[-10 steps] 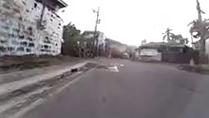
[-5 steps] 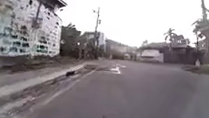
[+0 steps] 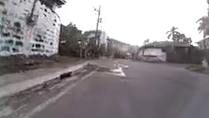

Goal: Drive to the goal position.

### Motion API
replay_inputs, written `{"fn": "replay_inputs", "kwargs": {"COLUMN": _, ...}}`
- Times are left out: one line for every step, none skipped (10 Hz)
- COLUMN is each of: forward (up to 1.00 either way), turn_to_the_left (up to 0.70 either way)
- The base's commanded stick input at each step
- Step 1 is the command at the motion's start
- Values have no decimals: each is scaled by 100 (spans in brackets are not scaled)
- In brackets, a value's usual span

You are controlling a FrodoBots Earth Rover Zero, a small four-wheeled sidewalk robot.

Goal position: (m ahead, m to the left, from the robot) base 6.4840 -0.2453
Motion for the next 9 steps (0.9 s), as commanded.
{"fn": "replay_inputs", "kwargs": {"forward": 100, "turn_to_the_left": 0}}
{"fn": "replay_inputs", "kwargs": {"forward": 100, "turn_to_the_left": 0}}
{"fn": "replay_inputs", "kwargs": {"forward": 100, "turn_to_the_left": 0}}
{"fn": "replay_inputs", "kwargs": {"forward": 100, "turn_to_the_left": -10}}
{"fn": "replay_inputs", "kwargs": {"forward": 100, "turn_to_the_left": -40}}
{"fn": "replay_inputs", "kwargs": {"forward": 100, "turn_to_the_left": -40}}
{"fn": "replay_inputs", "kwargs": {"forward": 100, "turn_to_the_left": -6}}
{"fn": "replay_inputs", "kwargs": {"forward": 100, "turn_to_the_left": 0}}
{"fn": "replay_inputs", "kwargs": {"forward": 100, "turn_to_the_left": 0}}
